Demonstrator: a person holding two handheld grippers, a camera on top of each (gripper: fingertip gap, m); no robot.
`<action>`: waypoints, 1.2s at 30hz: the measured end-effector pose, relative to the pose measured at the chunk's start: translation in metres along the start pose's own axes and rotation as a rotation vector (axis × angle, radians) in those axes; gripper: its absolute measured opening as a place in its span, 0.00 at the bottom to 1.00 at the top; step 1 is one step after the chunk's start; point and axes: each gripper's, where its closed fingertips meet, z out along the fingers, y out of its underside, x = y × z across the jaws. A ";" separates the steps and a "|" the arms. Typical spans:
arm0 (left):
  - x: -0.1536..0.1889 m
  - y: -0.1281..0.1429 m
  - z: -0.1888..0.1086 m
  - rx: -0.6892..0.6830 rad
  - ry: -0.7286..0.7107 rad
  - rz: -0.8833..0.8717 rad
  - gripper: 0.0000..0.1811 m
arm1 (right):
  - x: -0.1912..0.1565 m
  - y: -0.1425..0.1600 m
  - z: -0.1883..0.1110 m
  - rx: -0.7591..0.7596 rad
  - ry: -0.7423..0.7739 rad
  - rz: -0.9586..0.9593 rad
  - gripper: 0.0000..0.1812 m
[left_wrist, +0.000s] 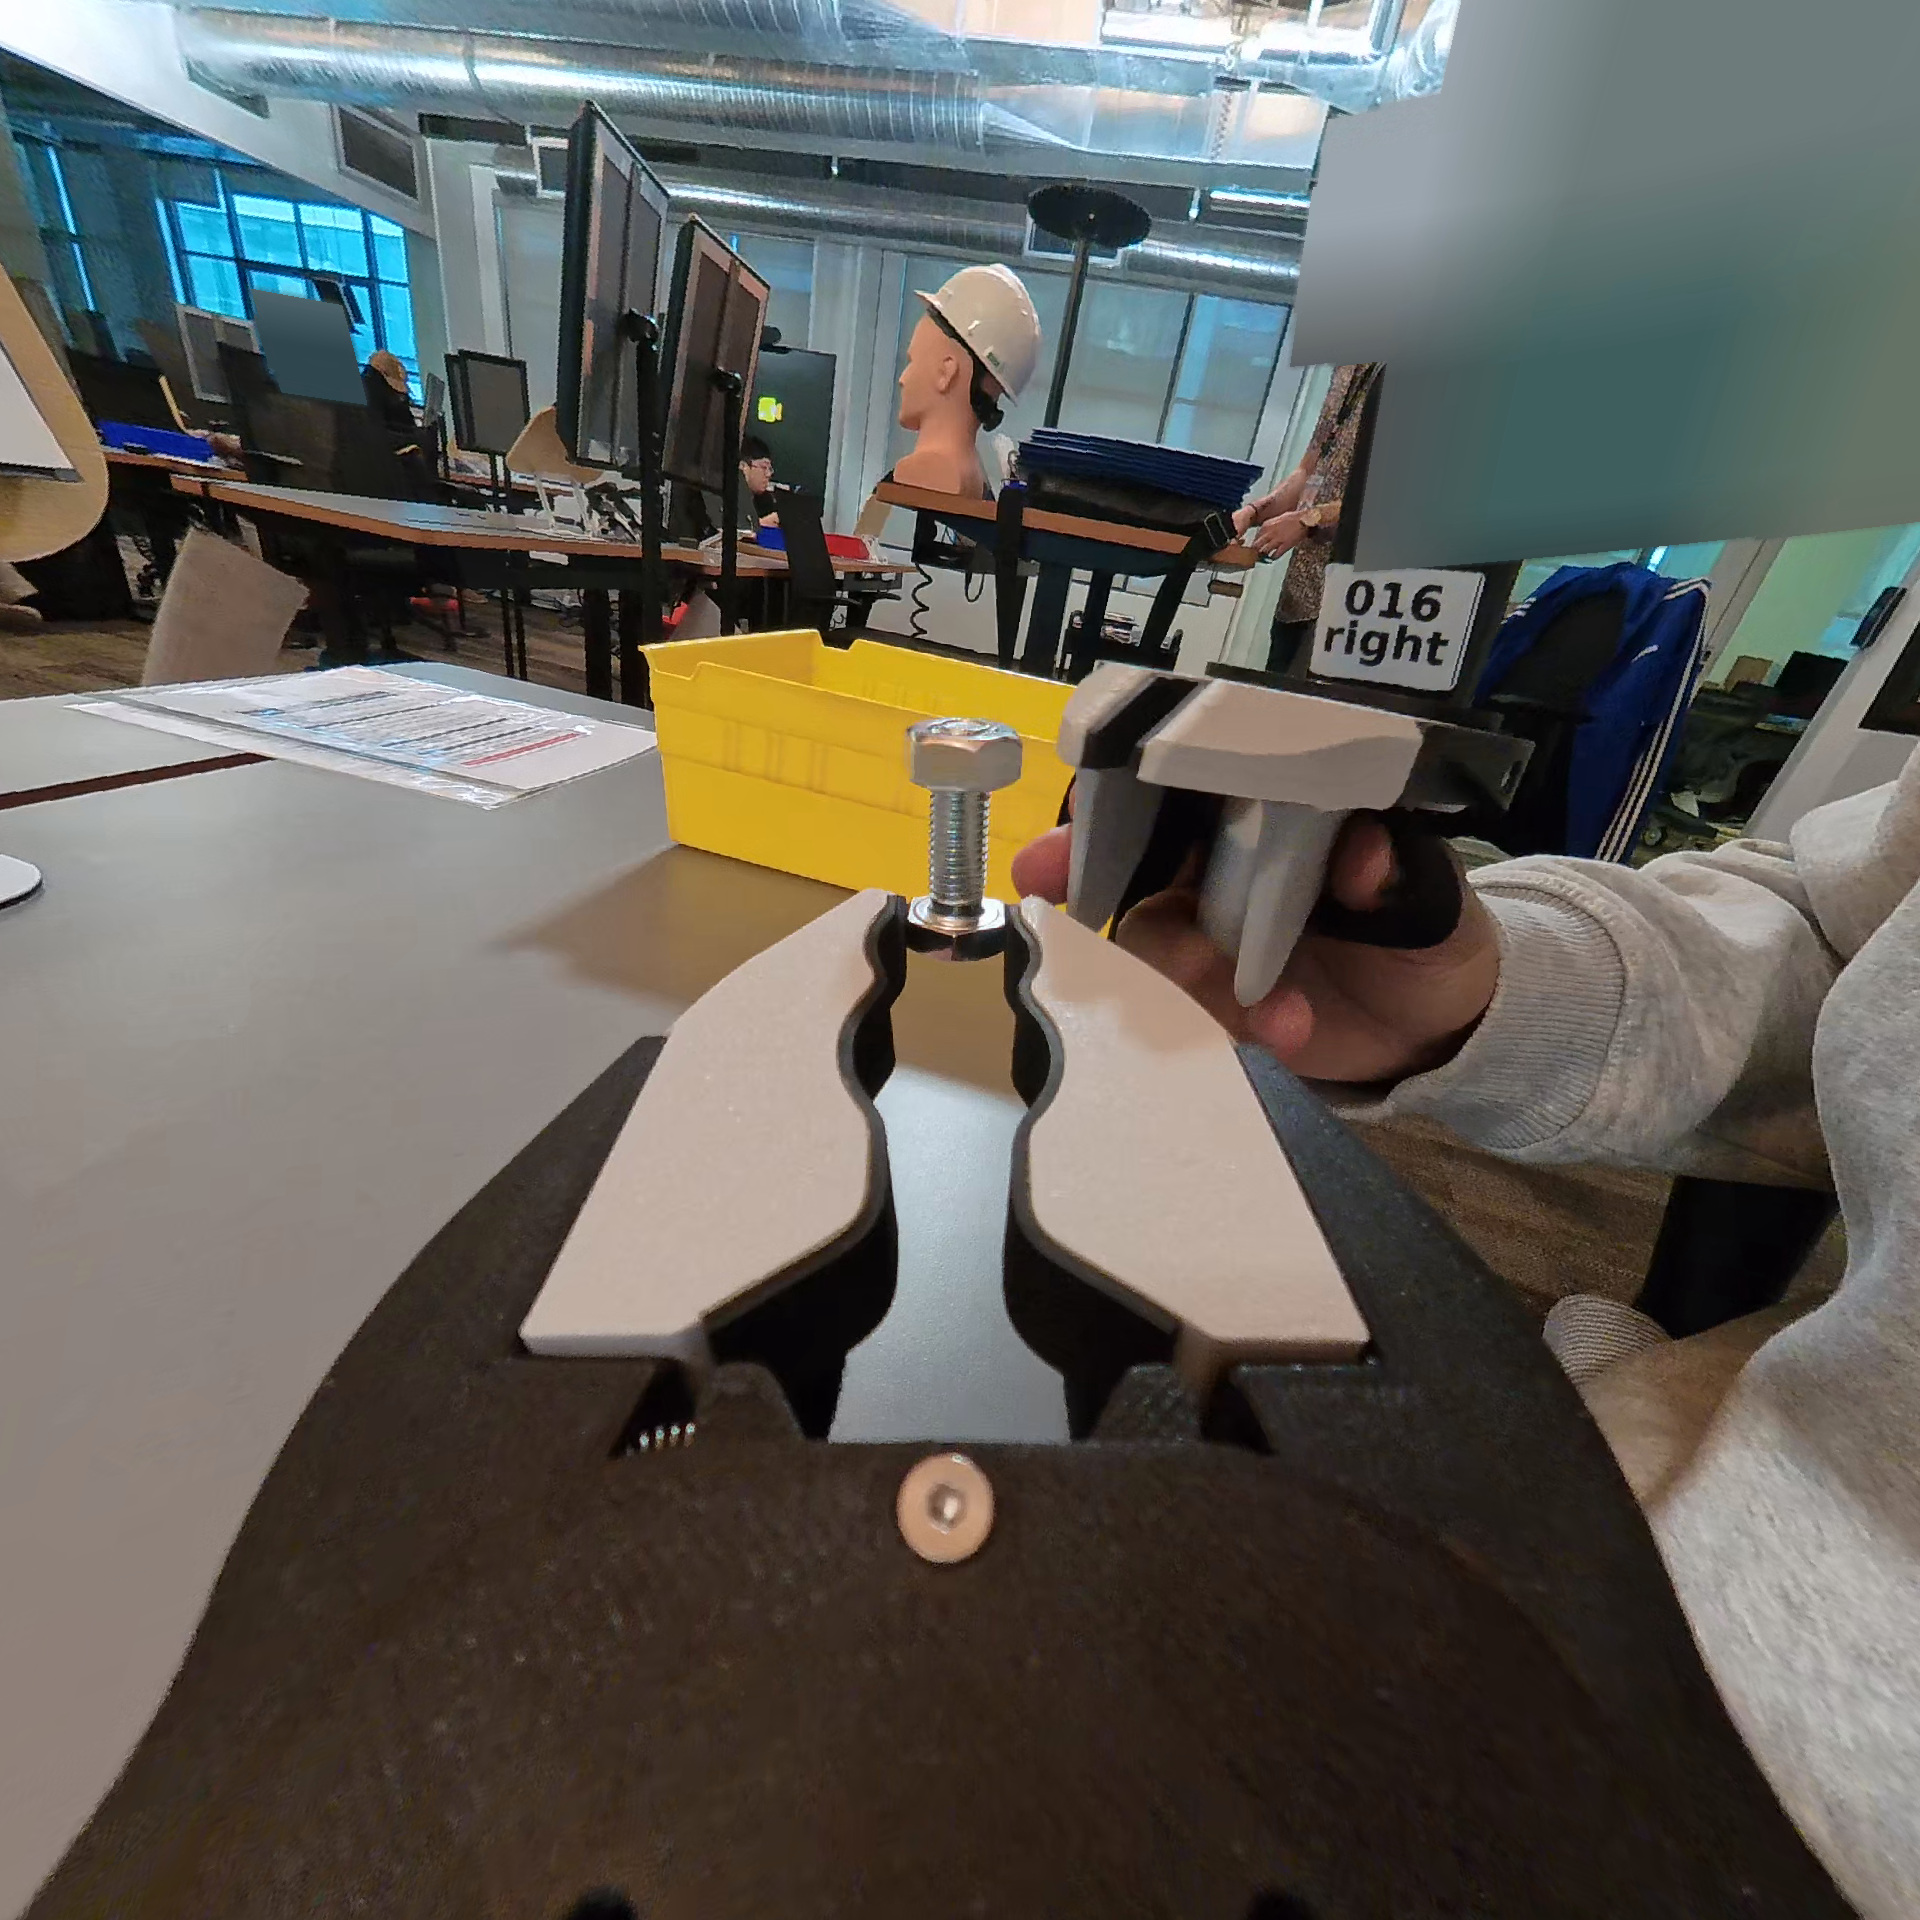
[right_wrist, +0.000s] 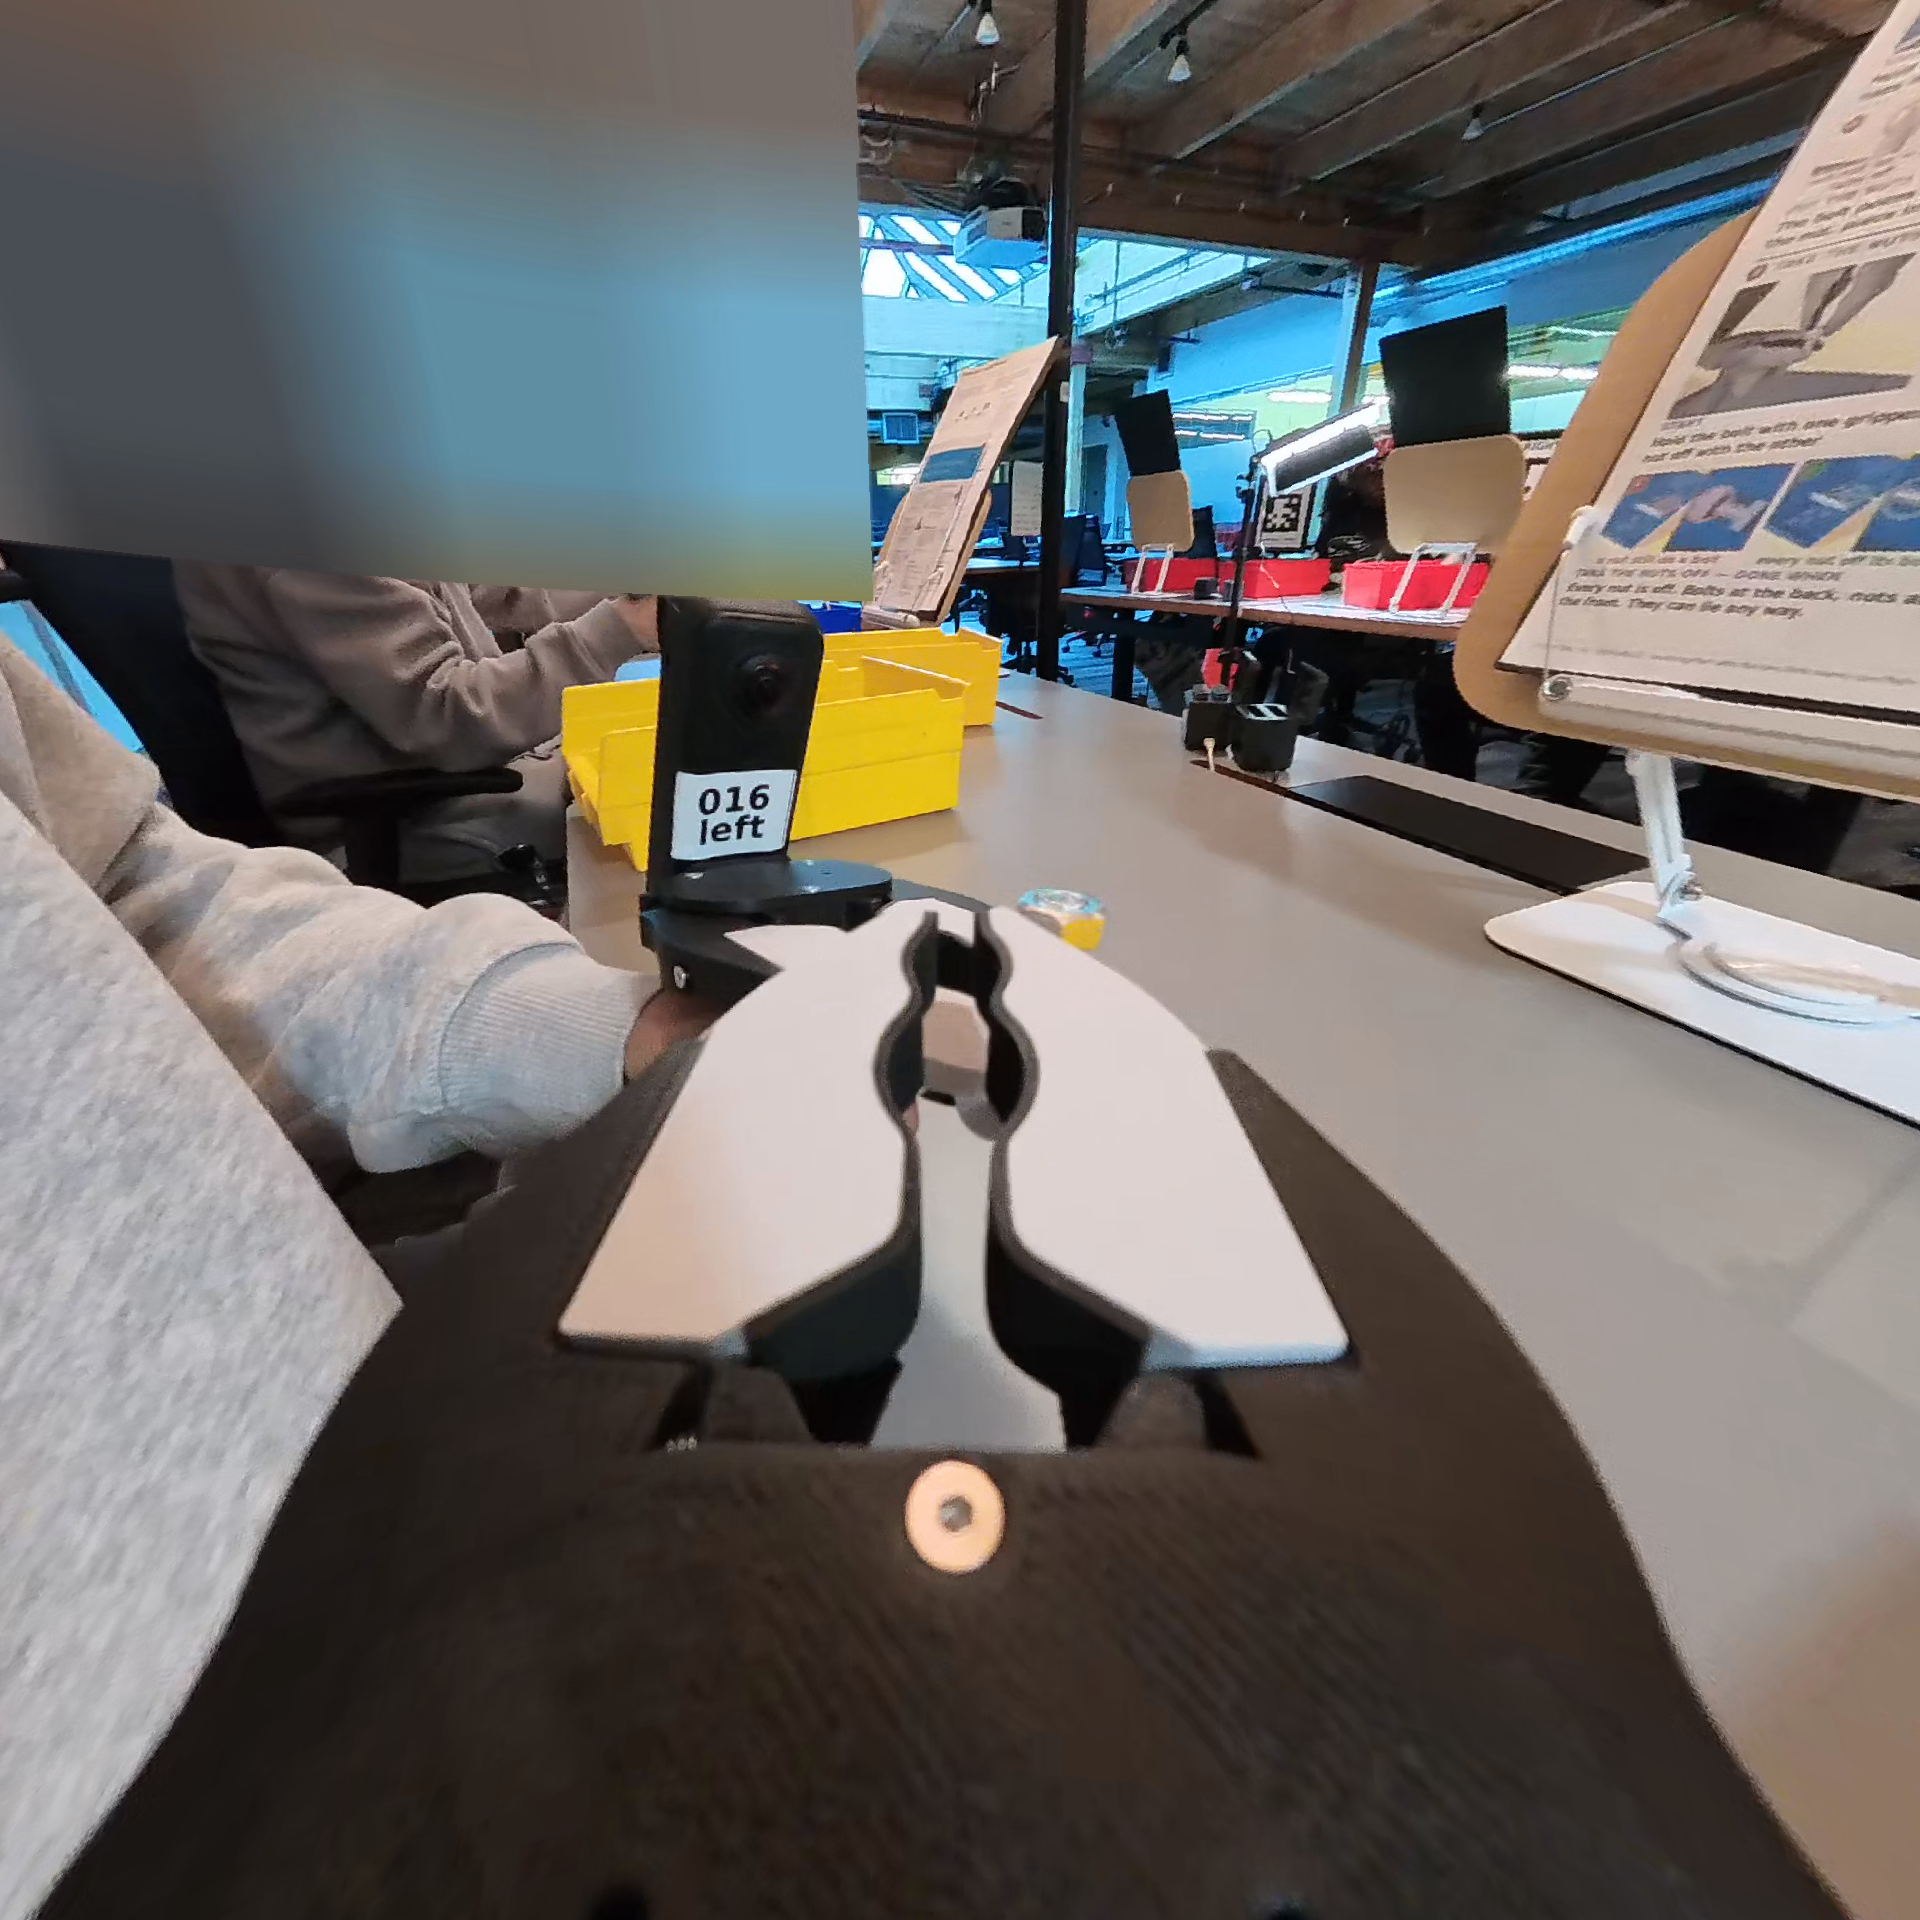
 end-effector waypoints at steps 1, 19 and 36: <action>0.000 0.000 0.000 0.000 0.000 0.000 0.10 | 0.002 0.000 0.001 0.005 0.010 0.005 0.06; 0.000 0.000 0.000 0.000 0.000 -0.001 0.10 | 0.007 0.002 0.005 0.022 0.038 0.018 0.27; 0.000 0.000 0.000 0.002 0.000 -0.002 0.10 | 0.002 0.006 0.004 -0.023 0.021 -0.026 0.10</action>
